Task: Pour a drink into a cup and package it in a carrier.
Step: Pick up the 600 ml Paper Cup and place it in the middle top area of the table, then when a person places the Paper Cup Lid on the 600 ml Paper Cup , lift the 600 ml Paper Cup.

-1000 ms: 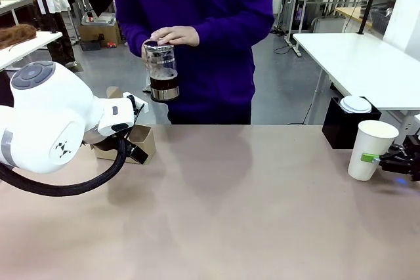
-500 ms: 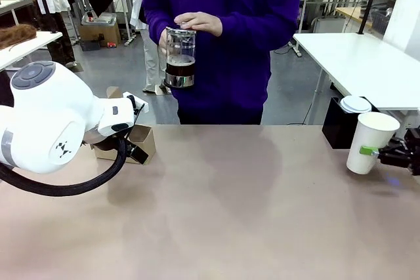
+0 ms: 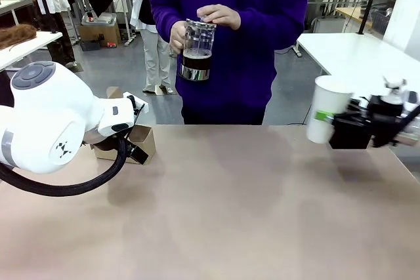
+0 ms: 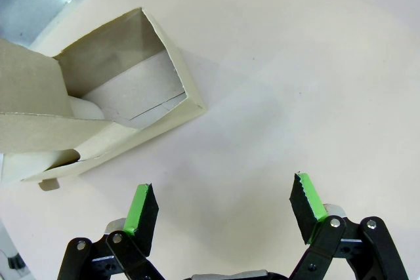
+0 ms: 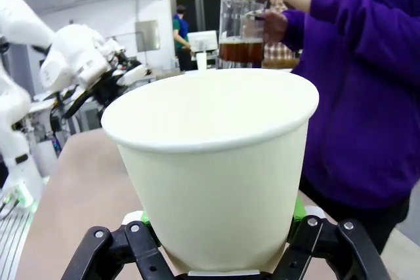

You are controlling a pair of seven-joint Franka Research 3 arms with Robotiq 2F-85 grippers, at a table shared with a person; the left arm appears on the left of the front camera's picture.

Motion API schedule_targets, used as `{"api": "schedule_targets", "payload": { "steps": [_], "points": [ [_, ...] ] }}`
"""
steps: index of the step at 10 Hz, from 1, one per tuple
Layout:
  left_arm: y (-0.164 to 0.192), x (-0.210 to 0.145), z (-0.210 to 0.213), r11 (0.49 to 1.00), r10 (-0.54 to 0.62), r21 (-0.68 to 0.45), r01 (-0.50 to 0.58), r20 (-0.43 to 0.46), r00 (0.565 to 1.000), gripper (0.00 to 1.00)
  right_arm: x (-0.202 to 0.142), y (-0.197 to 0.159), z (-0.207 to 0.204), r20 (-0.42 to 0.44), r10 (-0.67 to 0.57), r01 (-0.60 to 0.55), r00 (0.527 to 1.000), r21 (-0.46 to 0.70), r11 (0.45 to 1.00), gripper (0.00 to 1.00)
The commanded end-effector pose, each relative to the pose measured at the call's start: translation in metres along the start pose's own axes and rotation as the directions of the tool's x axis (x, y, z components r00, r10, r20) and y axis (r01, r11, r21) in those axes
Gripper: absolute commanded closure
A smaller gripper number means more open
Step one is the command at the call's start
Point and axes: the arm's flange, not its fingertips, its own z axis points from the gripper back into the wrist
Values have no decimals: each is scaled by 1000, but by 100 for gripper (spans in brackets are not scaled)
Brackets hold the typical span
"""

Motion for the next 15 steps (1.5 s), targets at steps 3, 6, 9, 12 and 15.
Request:
{"api": "schedule_targets", "payload": {
  "steps": [3,6,9,12,15],
  "points": [
    [0,0,0,1000,1,-1,-1,1,1000,0,-36,-58,-98,17,-12,13,1000,-57,998,20],
    [0,0,0,1000,1,-1,-1,1,1000,0,-73,-89,-134,-15,-40,39,999,-71,997,20],
    [0,0,0,1000,1,-1,-1,1,1000,0,-86,-103,-136,14,-38,39,999,-59,998,20],
    [0,0,0,1000,1,-1,-1,1,1000,0,-91,-95,-133,-21,-64,64,998,-44,997,20],
    [0,0,0,1000,1,-1,-1,1,1000,0,-91,-95,-133,-21,-64,64,998,-44,997,20]
  ]
}}
